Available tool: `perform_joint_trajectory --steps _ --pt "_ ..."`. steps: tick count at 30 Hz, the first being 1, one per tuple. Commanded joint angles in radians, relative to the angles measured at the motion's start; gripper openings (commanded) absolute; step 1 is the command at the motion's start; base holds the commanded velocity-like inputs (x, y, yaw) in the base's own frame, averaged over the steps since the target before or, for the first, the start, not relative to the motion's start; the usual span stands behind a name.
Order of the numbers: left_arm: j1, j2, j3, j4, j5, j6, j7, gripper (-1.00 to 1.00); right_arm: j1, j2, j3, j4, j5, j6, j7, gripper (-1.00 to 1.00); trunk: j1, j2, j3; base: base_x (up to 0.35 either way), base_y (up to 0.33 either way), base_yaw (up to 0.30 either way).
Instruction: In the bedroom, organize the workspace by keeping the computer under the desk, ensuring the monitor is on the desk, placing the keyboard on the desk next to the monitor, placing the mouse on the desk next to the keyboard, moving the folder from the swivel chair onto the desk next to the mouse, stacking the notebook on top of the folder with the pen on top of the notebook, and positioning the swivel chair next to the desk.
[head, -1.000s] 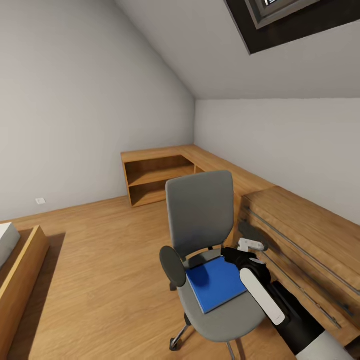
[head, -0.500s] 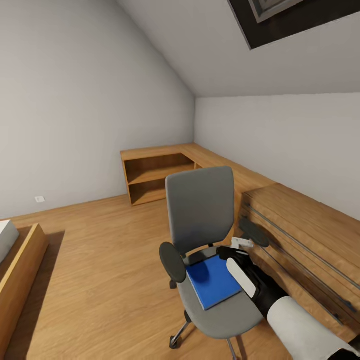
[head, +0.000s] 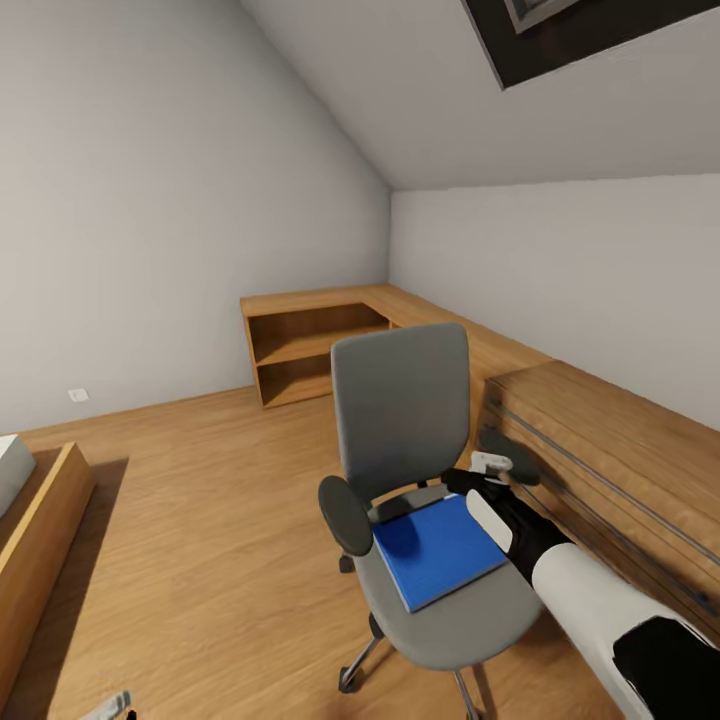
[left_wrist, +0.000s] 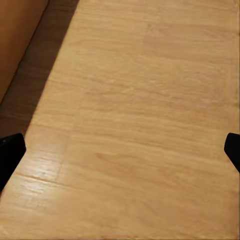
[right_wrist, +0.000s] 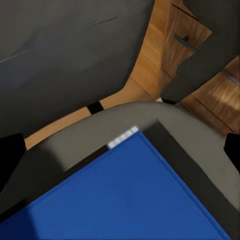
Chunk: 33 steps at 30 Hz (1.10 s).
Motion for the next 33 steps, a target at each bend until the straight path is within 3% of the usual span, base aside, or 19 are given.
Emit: perform_joint_trajectory --steps 1,3,4,5,8,9,12,13,16,19,26,33 --pt "0.0 -0.004 -0.001 -0.035 0.011 0.04 -0.006 1.0 -0.002 -0.005 0.008 -0.001 -0.007 0.0 0.002 1.0 0.004 -0.008 -0.004 0.0 0.0 0.0" --pt "0.0 -0.018 -0.001 -0.105 0.011 0.123 -0.022 1.0 -0.003 -0.013 0.005 0.003 -0.008 -0.004 0.026 1.0 0.012 -0.022 -0.011 0.0 0.0 0.0" --pt "0.0 -0.039 -0.001 -0.177 0.009 0.205 -0.04 1.0 -0.004 -0.021 -0.002 0.01 -0.009 -0.008 0.052 1.0 0.015 -0.029 -0.014 0.0 0.0 0.0" --pt "0.001 -0.086 -0.001 -0.357 0.005 0.372 -0.064 1.0 -0.005 -0.032 -0.043 0.05 -0.01 -0.012 0.107 1.0 0.019 -0.036 -0.017 0.0 0.0 0.0" --pt "0.001 -0.12 -0.014 -0.48 0.003 0.471 -0.07 1.0 -0.005 -0.035 -0.089 0.088 -0.01 -0.014 0.14 1.0 0.031 -0.057 -0.026 0.0 0.0 0.0" --pt "0.001 -0.147 -0.046 -0.577 -0.001 0.538 -0.07 1.0 -0.005 -0.037 -0.111 0.106 -0.009 -0.013 0.162 1.0 0.035 -0.064 -0.029 0.0 0.0 0.0" --pt "0.001 -0.199 -0.132 -0.79 -0.009 0.704 -0.062 1.0 -0.005 -0.039 -0.129 0.119 -0.009 -0.012 0.19 1.0 0.046 -0.085 -0.039 0.0 0.0 0.0" --pt "0.001 -0.218 -0.185 -0.866 -0.009 0.776 -0.057 1.0 -0.005 -0.041 -0.133 0.121 -0.009 -0.012 0.196 1.0 0.05 -0.092 -0.042 0.0 0.0 0.0" --pt "0.001 -0.233 -0.252 -0.927 -0.007 0.828 -0.053 1.0 -0.005 -0.053 -0.134 0.122 -0.009 -0.013 0.199 1.0 0.061 -0.113 -0.051 0.0 0.0 0.0" --pt "0.001 -0.239 -0.276 -0.956 -0.005 0.85 -0.052 1.0 -0.005 -0.068 -0.135 0.122 -0.01 -0.013 0.2 1.0 0.073 -0.134 -0.061 0.0 0.0 0.0" --pt "0.001 -0.238 -0.289 -0.934 -0.008 0.856 -0.049 1.0 -0.005 -0.083 -0.136 0.122 -0.01 -0.014 0.205 1.0 0.096 -0.176 -0.08 0.0 0.0 0.0" --pt "0.001 -0.218 -0.258 -0.909 -0.008 0.856 -0.052 1.0 -0.005 -0.087 -0.134 0.122 -0.01 -0.014 0.249 1.0 0.096 -0.176 -0.08 0.0 0.0 0.0"
